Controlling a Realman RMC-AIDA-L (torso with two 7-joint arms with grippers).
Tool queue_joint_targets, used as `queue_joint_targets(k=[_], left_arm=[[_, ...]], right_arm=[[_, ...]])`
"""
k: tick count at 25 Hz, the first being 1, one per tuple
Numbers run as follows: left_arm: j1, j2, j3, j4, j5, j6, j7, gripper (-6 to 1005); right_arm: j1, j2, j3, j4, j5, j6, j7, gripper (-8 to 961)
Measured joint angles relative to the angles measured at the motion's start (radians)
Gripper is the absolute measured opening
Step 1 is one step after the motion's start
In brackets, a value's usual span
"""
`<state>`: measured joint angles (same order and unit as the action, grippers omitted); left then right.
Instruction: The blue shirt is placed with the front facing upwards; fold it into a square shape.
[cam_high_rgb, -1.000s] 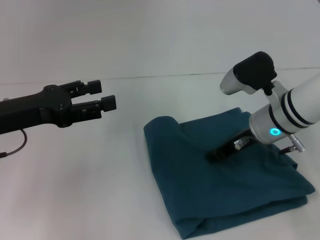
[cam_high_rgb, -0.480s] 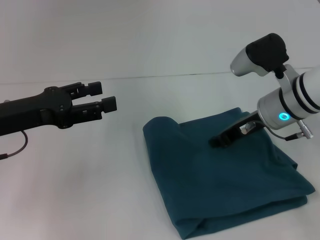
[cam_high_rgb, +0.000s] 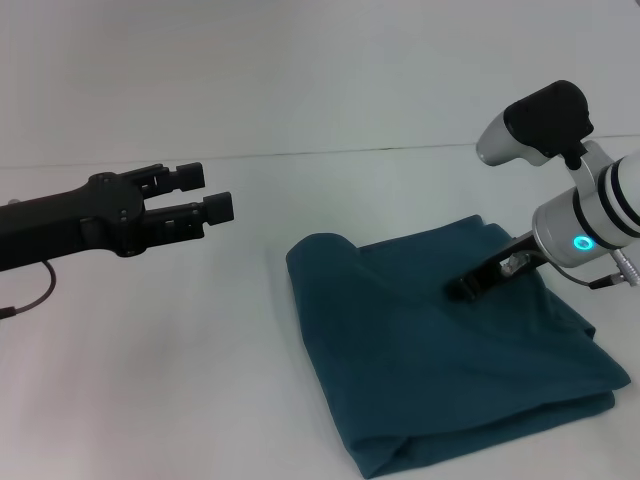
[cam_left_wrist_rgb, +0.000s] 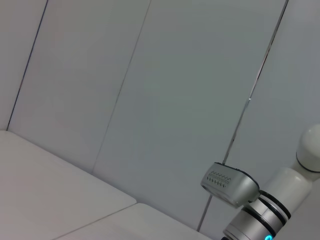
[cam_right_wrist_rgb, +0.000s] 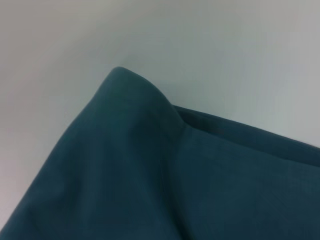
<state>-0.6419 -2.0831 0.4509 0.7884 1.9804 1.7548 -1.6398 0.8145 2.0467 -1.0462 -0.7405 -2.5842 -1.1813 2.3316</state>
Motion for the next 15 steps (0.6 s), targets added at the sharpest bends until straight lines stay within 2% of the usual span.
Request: queue_joint_targets(k=[15], left_arm=[[-0.001, 0.000, -0.001, -0.001, 0.000, 0.000, 0.002, 822]], right_arm=[[-0.003, -0.029, -0.001, 0.065, -0.019, 0.070, 0.009, 40]])
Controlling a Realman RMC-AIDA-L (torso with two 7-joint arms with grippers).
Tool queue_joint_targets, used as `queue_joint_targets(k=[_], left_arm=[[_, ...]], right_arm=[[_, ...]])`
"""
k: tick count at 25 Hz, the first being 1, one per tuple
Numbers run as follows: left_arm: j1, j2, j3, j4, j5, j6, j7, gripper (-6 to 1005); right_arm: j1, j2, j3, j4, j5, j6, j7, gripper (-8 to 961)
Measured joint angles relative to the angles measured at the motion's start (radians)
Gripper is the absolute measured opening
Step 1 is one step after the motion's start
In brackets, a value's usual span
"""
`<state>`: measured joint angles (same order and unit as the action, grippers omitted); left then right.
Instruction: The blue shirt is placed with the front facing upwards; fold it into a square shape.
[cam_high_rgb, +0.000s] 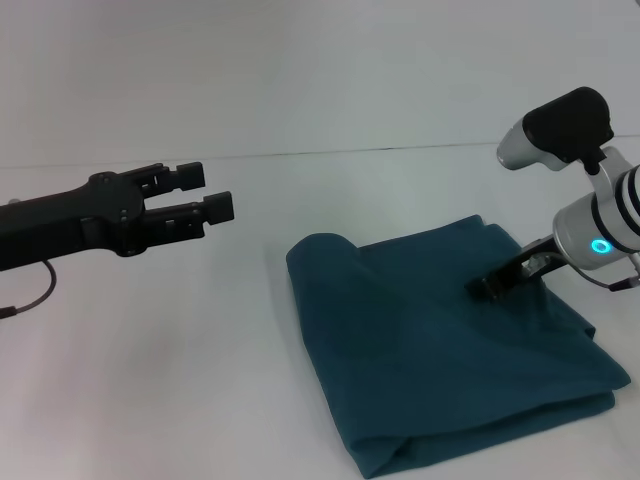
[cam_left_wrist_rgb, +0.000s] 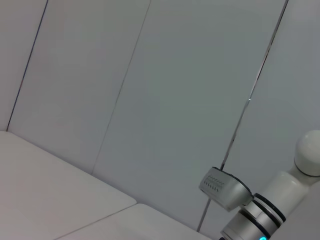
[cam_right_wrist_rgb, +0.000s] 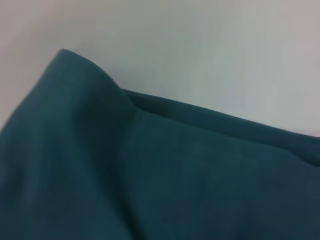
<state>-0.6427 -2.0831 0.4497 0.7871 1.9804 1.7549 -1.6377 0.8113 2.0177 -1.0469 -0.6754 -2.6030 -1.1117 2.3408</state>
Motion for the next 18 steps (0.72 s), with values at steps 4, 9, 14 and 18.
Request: queue_joint_targets(k=[4, 9, 14, 18], left_arm=[[0.000, 0.000, 0.002, -0.001, 0.000, 0.000, 0.001, 822], [0.000, 0.000, 0.003, -0.006, 0.000, 0.000, 0.001, 822], [0.000, 0.000, 0.003, -0.010, 0.000, -0.001, 0.003, 822], [-0.002, 0.000, 0.006, -0.011, 0.000, -0.004, 0.004, 822]], right_arm=[[-0.005, -0.001, 0.010, 0.002, -0.033, 0.022, 0.008, 40], [-0.016, -0.012, 0.019, 0.003, -0.037, 0.040, 0.018, 40], [-0.019, -0.018, 0.070, -0.019, -0.019, 0.041, 0.010, 39], [-0.015, -0.002, 0.076, -0.062, 0.016, 0.027, -0.003, 39]])
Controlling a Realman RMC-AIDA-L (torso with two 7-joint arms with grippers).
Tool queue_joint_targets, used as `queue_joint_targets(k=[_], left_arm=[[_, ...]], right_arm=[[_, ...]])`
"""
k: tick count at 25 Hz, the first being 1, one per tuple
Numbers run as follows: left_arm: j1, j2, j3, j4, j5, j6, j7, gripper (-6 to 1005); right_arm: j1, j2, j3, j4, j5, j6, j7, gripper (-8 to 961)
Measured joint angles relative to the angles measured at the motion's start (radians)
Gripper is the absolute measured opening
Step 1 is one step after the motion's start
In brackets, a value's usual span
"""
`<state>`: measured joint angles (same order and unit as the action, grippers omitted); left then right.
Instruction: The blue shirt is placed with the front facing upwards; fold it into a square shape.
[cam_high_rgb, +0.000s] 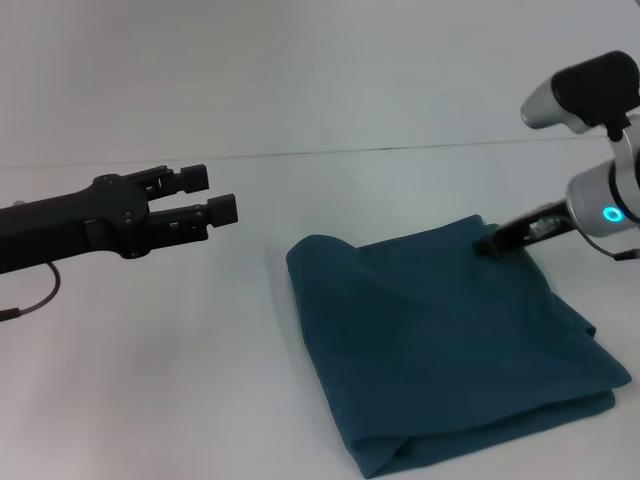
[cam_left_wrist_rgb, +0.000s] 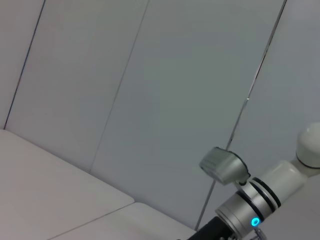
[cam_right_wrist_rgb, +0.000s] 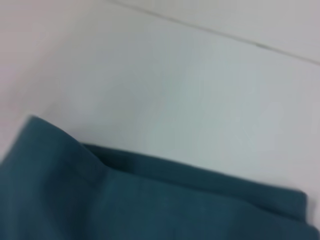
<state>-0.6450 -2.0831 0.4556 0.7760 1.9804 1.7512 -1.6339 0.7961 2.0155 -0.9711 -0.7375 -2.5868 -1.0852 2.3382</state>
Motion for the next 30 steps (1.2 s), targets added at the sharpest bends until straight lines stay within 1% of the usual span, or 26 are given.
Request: queue_joint_targets(k=[5, 10, 21, 30], left_arm=[[-0.001, -0.002, 0.001, 0.000, 0.000, -0.001, 0.000, 822], [0.001, -0.002, 0.000, -0.002, 0.000, -0.001, 0.000, 823], [0.002, -0.002, -0.003, -0.001, 0.000, 0.001, 0.000, 823], [0.002, -0.002, -0.001, -0.001, 0.000, 0.002, 0.000, 823]], right_arm=[[0.027, 0.016, -0.006, -0.004, 0.015, -0.002, -0.002, 39], [0.030, 0.030, -0.009, 0.006, 0.010, 0.009, -0.002, 39], [0.026, 0.030, -0.014, 0.095, -0.022, 0.090, -0.014, 40], [0.020, 0.022, -0.010, 0.119, -0.068, 0.149, -0.008, 40]])
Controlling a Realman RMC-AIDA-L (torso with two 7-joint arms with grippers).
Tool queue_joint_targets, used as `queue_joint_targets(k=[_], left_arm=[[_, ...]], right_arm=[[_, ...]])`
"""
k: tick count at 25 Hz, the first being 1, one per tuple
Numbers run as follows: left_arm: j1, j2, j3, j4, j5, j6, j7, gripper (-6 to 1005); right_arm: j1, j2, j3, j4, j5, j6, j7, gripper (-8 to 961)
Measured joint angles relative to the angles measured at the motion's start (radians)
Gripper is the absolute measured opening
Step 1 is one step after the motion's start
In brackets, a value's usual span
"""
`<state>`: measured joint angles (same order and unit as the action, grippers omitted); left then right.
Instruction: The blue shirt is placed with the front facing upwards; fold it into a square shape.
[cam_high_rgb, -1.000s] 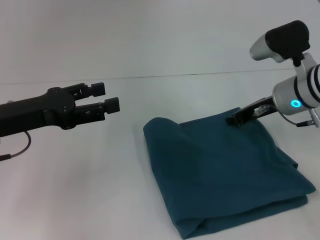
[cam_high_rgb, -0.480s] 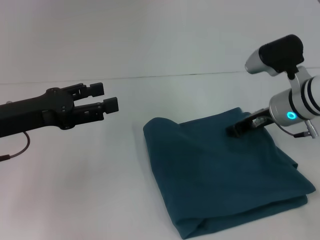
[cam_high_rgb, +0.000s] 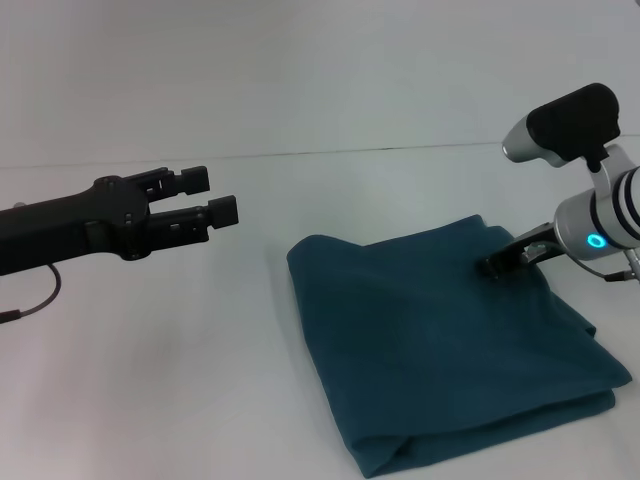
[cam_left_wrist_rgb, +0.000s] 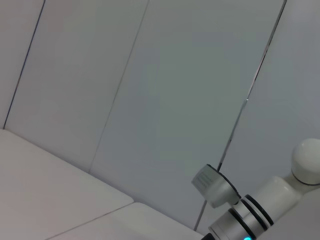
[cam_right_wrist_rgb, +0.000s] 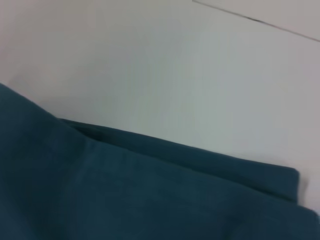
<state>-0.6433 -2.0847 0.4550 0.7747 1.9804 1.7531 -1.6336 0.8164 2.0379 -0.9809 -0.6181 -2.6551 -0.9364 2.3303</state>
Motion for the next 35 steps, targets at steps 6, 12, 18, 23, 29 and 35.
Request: queue_joint_targets(k=[6, 12, 18, 23, 29, 35], left_arm=[[0.000, -0.001, 0.001, 0.000, 0.000, 0.000, 0.000, 822], [-0.003, -0.001, 0.000, -0.001, 0.000, -0.002, 0.000, 822], [-0.003, -0.002, -0.004, -0.002, -0.008, -0.003, 0.000, 823], [0.000, 0.000, -0.006, -0.002, -0.015, -0.004, -0.003, 822], [0.000, 0.001, -0.006, -0.002, -0.023, -0.005, -0.006, 822], [-0.003, 0.003, -0.006, -0.002, -0.025, -0.007, -0.006, 822]], right_arm=[[0.001, -0.017, 0.027, -0.011, 0.000, 0.023, 0.009, 39], [0.007, -0.013, 0.055, -0.118, 0.049, -0.079, 0.004, 38], [-0.020, -0.007, 0.058, -0.238, 0.049, -0.341, 0.015, 39], [-0.044, -0.015, 0.059, -0.301, 0.001, -0.452, 0.033, 39], [-0.066, -0.019, 0.060, -0.340, -0.050, -0.527, 0.043, 40], [-0.071, -0.009, 0.056, -0.332, -0.097, -0.556, 0.044, 39]])
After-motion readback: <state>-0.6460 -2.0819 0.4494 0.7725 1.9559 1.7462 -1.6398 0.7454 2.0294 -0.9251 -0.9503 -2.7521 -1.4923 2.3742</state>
